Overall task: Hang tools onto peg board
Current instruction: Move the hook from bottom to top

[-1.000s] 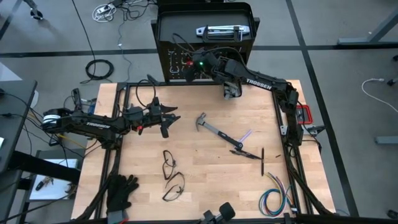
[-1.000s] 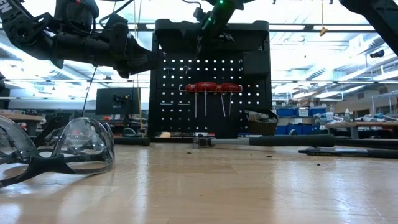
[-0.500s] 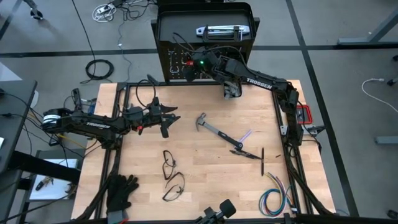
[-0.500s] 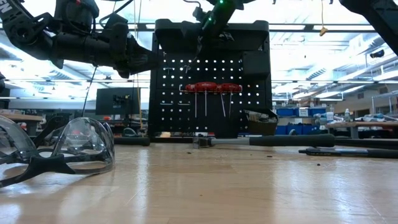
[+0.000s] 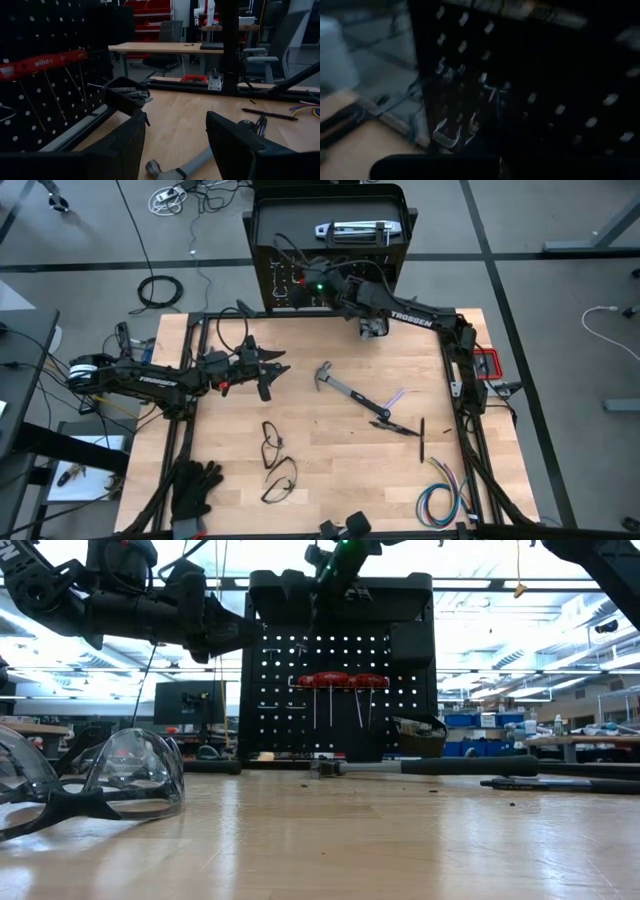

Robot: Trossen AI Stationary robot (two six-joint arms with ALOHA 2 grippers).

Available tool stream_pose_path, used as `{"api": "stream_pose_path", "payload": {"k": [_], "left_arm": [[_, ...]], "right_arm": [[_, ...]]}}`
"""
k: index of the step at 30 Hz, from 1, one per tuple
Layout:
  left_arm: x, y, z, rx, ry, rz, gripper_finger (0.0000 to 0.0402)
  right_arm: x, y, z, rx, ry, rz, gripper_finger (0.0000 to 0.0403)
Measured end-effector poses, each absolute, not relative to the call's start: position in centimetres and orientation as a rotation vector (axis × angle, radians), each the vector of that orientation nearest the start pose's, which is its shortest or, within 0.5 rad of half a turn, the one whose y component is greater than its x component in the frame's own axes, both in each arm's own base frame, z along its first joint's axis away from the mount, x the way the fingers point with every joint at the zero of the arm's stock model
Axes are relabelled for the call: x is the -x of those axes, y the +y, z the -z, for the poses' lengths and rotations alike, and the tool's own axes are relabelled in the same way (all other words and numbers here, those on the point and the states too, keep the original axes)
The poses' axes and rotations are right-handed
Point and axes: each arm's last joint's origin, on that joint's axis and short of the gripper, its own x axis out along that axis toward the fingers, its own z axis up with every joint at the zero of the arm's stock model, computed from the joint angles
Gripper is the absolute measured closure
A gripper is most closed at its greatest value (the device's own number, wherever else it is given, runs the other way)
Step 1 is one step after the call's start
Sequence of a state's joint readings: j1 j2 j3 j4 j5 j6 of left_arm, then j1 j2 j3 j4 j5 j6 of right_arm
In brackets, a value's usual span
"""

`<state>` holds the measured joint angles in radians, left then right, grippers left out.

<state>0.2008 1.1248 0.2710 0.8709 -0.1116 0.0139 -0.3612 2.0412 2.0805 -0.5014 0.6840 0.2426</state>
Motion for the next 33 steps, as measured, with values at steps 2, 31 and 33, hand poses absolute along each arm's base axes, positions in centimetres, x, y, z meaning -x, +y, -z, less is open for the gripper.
{"api": "stream_pose_path", "payload": {"k": [2, 31, 33], "left_arm": [[-20.4, 4.5, -19.8, -0.014, -0.011, -0.312, 0.0195], [-20.4, 4.4, -19.7, 0.004, -0.009, -0.300, 0.0195], [-20.4, 4.4, -19.7, 0.004, -0.007, -0.300, 0.0195]], "right_arm": [[-42.8, -18.1, -36.5, -0.130, 0.358, 1.090, 0.0394], [-44.1, -17.3, -34.5, -0.036, 0.476, 1.044, 0.0395], [-44.1, -17.3, -34.5, -0.004, 0.495, 1.036, 0.0395]]}}
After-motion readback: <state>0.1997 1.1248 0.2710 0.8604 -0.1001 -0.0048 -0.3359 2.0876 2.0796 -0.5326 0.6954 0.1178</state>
